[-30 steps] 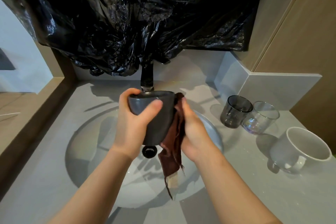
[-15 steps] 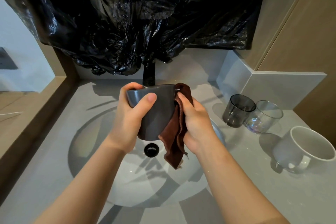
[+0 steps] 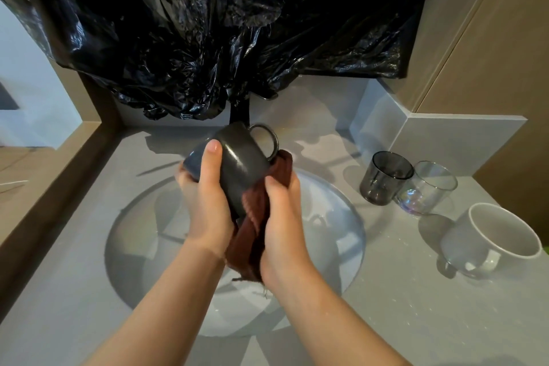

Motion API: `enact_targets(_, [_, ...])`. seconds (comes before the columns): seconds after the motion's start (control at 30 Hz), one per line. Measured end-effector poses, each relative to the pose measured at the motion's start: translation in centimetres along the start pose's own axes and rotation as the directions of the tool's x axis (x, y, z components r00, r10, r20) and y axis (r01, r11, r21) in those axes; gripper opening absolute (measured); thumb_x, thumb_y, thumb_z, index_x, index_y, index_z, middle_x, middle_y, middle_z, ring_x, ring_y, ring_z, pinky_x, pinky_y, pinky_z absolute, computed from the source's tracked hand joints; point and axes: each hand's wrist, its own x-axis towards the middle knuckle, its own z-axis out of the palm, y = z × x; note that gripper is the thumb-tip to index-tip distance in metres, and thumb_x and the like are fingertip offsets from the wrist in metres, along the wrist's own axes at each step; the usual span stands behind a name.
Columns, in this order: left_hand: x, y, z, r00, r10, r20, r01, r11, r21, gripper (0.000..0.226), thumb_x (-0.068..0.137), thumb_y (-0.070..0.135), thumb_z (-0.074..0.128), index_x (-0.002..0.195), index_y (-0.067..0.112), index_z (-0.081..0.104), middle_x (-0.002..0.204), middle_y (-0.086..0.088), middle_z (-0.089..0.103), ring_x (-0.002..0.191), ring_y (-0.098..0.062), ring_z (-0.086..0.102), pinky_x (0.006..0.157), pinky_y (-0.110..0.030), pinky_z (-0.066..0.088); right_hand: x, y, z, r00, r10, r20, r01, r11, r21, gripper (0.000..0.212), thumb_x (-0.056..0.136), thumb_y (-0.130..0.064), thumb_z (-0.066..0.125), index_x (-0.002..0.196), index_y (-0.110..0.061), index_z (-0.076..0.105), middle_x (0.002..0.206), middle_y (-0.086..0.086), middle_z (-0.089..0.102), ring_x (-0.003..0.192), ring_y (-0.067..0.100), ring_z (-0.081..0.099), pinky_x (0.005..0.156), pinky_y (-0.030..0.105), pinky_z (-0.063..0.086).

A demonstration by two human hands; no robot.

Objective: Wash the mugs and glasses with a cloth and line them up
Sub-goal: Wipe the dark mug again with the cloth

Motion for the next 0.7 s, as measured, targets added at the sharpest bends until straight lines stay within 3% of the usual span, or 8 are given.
enact_targets(0.1, [-0.3, -0.5, -0.2, 0.993, 0.01, 0.12, -0.01, 1.0, 0.006, 0.048, 0.072, 0.041, 0.069, 0.11, 0.03, 0.041, 0.116, -0.01, 0.06, 0.098, -0.02, 0.066, 0.087, -0.041, 0.055, 0.8, -0.1, 0.3, 1.0, 0.02, -0.017, -0.018, 0.99, 0.14, 0.028, 0.097, -0.028, 0.047, 0.123, -0.035, 0.052, 0.117, 0.005, 0.066, 0.107, 0.023, 0.064, 0.094, 0.044, 0.052])
enact_targets(0.23, [0.3, -0.4, -1.7, 0.939, -0.012, 0.343, -0.026, 0.994, 0.107, 0.048, 0.063, 0.026, 0.068, 0.105, 0.03, 0.046, 0.102, 0.003, 0.06, 0.074, 0.0, 0.066, 0.063, -0.023, 0.053, 2.0, -1.7, -1.0, 1.0, -0.019, -0.007, 0.019, 0.982, 0.19, 0.019, 0.094, -0.02, 0.049, 0.112, -0.021, 0.057, 0.101, 0.012, 0.07, 0.091, 0.026, 0.068, 0.082, 0.044, 0.056])
enact_targets(0.37, [2.2, 2.3, -3.6, 0.759, -0.259, 0.597, 0.085, 0.949, 0.304, 0.091, 0.043, 0.03, 0.086, 0.124, 0.044, 0.047, 0.116, -0.002, 0.067, 0.098, -0.024, 0.069, 0.071, -0.04, 0.058, 2.5, -2.8, -2.6, 1.0, -0.018, 0.002, 0.018, 0.997, 0.081, 0.015, 0.092, -0.016, 0.05, 0.098, -0.022, 0.062, 0.088, 0.009, 0.069, 0.083, 0.026, 0.065, 0.079, 0.044, 0.054])
enact_targets(0.4, [2.5, 2.9, -3.7, 0.724, -0.314, 0.614, 0.092, 0.926, 0.366, 0.096, 0.04, 0.037, 0.089, 0.125, 0.049, 0.045, 0.116, -0.002, 0.068, 0.1, -0.028, 0.069, 0.069, -0.042, 0.058, 2.6, -3.2, -2.8, 1.0, -0.013, 0.011, 0.013, 0.999, 0.034, 0.017, 0.092, -0.015, 0.05, 0.102, -0.021, 0.062, 0.087, 0.009, 0.069, 0.082, 0.026, 0.064, 0.079, 0.043, 0.054])
enact_targets(0.47, [2.4, 3.4, -3.0, 0.712, -0.384, 0.588, 0.08, 0.876, 0.475, 0.082, 0.05, 0.046, 0.081, 0.124, 0.048, 0.047, 0.113, 0.001, 0.069, 0.098, -0.024, 0.07, 0.063, -0.041, 0.058, 2.4, -3.4, -2.9, 0.998, -0.04, 0.039, 0.045, 0.993, -0.114, 0.024, 0.093, -0.012, 0.049, 0.114, -0.018, 0.061, 0.093, 0.008, 0.069, 0.082, 0.023, 0.066, 0.071, 0.035, 0.056])
enact_targets(0.57, [1.9, 2.7, -2.0, 0.793, -0.398, 0.462, 0.107, 0.836, 0.538, 0.049, 0.063, 0.046, 0.063, 0.11, 0.036, 0.057, 0.097, 0.0, 0.07, 0.077, -0.014, 0.072, 0.053, -0.033, 0.055, 1.8, -2.6, -2.7, 0.994, -0.096, 0.06, 0.108, 0.961, -0.255, 0.032, 0.096, -0.016, 0.048, 0.127, -0.023, 0.054, 0.111, 0.006, 0.066, 0.094, 0.017, 0.066, 0.064, 0.021, 0.055])
enact_targets(0.63, [1.5, 2.1, -2.0, 0.797, -0.392, 0.459, 0.127, 0.852, 0.508, 0.049, 0.058, 0.044, 0.066, 0.104, 0.031, 0.059, 0.09, -0.003, 0.071, 0.071, -0.016, 0.071, 0.049, -0.031, 0.052, 1.6, -2.5, -2.5, 0.994, -0.091, 0.057, 0.102, 0.968, -0.23, 0.032, 0.097, -0.02, 0.047, 0.129, -0.024, 0.052, 0.117, 0.008, 0.065, 0.101, 0.021, 0.065, 0.067, 0.024, 0.055])
enact_targets(0.7, [1.2, 1.9, -2.4, 0.789, -0.353, 0.503, 0.111, 0.887, 0.448, 0.055, 0.048, 0.043, 0.067, 0.102, 0.032, 0.059, 0.084, -0.001, 0.07, 0.069, -0.018, 0.07, 0.045, -0.031, 0.051, 2.0, -3.2, -2.7, 0.999, 0.044, 0.005, -0.043, 0.99, -0.136, 0.031, 0.096, -0.032, 0.047, 0.122, -0.018, 0.058, 0.114, 0.014, 0.067, 0.1, 0.028, 0.065, 0.071, 0.032, 0.054])
